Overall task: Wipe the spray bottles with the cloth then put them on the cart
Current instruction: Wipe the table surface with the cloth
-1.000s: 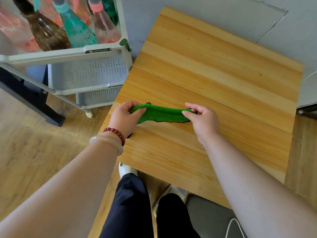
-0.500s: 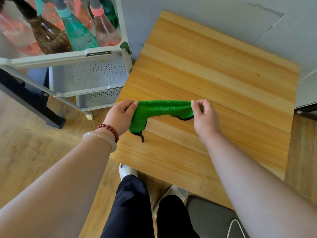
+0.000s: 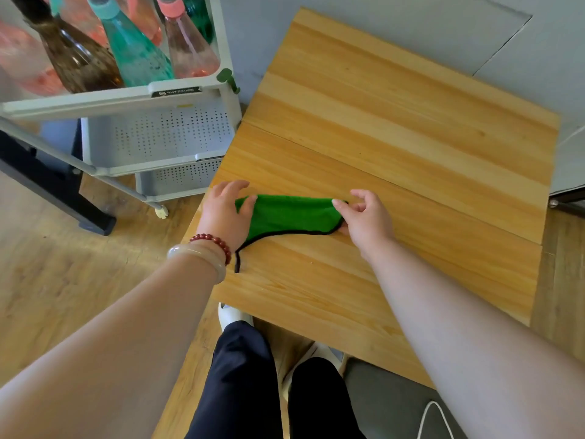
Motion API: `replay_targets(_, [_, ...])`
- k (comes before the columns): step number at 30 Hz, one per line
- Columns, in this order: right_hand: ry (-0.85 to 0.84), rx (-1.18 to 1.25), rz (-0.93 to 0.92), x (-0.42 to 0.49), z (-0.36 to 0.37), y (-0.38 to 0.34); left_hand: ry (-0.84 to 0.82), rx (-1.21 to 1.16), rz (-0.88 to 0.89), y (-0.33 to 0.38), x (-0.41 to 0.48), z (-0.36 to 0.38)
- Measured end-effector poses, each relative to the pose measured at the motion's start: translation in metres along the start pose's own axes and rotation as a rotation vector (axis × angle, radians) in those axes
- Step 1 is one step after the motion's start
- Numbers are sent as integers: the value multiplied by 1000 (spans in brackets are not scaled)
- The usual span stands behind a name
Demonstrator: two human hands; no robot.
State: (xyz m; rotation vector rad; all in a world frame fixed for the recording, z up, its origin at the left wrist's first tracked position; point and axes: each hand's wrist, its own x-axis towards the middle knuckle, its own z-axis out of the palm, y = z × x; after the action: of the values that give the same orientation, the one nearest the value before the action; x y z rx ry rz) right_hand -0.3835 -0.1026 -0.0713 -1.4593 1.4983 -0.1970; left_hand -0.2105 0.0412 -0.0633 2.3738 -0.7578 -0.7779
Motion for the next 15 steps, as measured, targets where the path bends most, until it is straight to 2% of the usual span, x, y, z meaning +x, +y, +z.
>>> replay_targets(2, [23,24,38,2,6,1,-7,176,79,4,-4,8])
replay_targets(6, [87,-160,20,1,14,2,-114,451,341,8,-15,34])
replay_targets(11, [91,-270,-7,4,31,-3,-241,673,232,-18,-7,55])
replay_targets(13, [53,-345,-41,5,39,-6,-264,732,243,-27,-4,54])
replay_targets(15, [86,-337,-99,6,42,-5,-253,739,268,-29,-5,51])
